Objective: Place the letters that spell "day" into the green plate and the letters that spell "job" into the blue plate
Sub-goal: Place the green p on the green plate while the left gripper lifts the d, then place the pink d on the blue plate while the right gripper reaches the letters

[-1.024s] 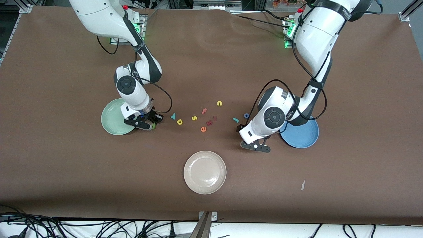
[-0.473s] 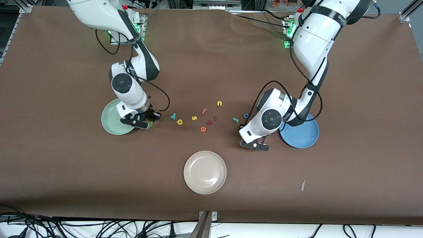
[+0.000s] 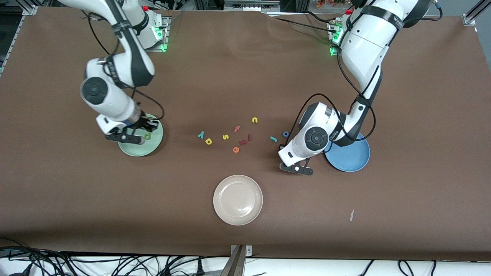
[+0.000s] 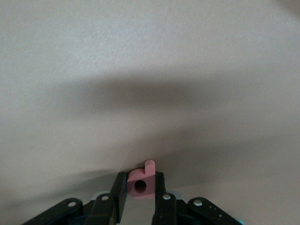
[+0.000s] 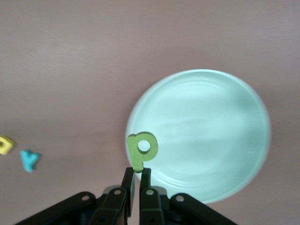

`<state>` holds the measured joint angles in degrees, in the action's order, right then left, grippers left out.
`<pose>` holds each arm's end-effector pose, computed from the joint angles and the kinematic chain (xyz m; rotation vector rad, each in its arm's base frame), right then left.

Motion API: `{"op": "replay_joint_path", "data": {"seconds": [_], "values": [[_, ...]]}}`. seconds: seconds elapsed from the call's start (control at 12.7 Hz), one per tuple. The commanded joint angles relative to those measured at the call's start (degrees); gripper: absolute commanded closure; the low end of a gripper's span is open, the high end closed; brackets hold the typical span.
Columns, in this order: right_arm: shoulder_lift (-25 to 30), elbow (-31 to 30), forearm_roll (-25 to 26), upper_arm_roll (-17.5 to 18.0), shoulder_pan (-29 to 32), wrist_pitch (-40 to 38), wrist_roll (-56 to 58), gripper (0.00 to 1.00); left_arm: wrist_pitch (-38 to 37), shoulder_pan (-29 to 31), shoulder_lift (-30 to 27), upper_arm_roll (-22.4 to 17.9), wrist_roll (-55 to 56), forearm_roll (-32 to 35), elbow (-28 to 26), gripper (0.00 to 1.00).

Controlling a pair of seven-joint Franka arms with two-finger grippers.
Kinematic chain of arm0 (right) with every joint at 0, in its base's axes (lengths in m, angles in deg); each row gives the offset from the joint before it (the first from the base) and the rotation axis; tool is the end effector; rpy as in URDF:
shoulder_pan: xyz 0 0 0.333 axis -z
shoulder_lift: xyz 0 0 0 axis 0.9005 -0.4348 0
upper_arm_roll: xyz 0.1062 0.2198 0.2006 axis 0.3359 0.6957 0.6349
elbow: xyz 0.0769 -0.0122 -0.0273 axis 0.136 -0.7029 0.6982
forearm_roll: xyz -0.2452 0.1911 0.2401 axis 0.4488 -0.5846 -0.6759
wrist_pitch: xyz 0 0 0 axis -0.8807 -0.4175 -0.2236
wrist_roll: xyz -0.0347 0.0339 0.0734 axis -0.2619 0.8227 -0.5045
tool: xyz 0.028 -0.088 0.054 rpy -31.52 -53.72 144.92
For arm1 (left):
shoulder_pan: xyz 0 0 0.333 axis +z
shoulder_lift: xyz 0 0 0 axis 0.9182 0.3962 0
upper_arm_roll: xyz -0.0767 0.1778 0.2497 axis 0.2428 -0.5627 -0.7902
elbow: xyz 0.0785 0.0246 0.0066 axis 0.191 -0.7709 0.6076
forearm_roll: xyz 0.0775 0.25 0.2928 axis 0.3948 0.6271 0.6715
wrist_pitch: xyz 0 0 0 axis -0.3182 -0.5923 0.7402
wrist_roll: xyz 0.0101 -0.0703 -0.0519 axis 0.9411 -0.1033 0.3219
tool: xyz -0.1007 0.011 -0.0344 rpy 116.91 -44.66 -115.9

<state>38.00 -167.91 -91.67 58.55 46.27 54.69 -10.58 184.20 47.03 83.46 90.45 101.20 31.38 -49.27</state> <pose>0.5519 0.1179 0.3053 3.1295 -0.1746 -0.1076 0.6227 -0.3101 0.1804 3.0580 -0.2751 -0.2345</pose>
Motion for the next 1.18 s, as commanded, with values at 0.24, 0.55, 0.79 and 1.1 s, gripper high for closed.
{"op": "replay_joint_path", "data": {"seconds": [0.24,0.55,0.79,1.1], "values": [[2.9,-5.4,0.5,0.7,3.2,0.3,3.9,0.17,-16.0,4.9,-10.6,-0.7,-0.4,8.6,-0.8,0.99],[1.3,-3.9,0.1,2.8,2.0,2.8,-1.4,0.14,-20.0,12.6,-11.1,-0.6,-9.6,13.0,-1.7,0.98],[-2.3,0.2,0.1,4.1,-3.3,4.2,-10.5,0.14,-19.0,16.6,-8.3,-0.6,-14.1,13.0,-2.1,0.97],[-9.4,6.4,-0.5,4.1,-8.5,6.1,-18.7,0.15,-15.1,19.2,-6.7,-0.5,-14.2,12.5,-5.1,0.9]]}}
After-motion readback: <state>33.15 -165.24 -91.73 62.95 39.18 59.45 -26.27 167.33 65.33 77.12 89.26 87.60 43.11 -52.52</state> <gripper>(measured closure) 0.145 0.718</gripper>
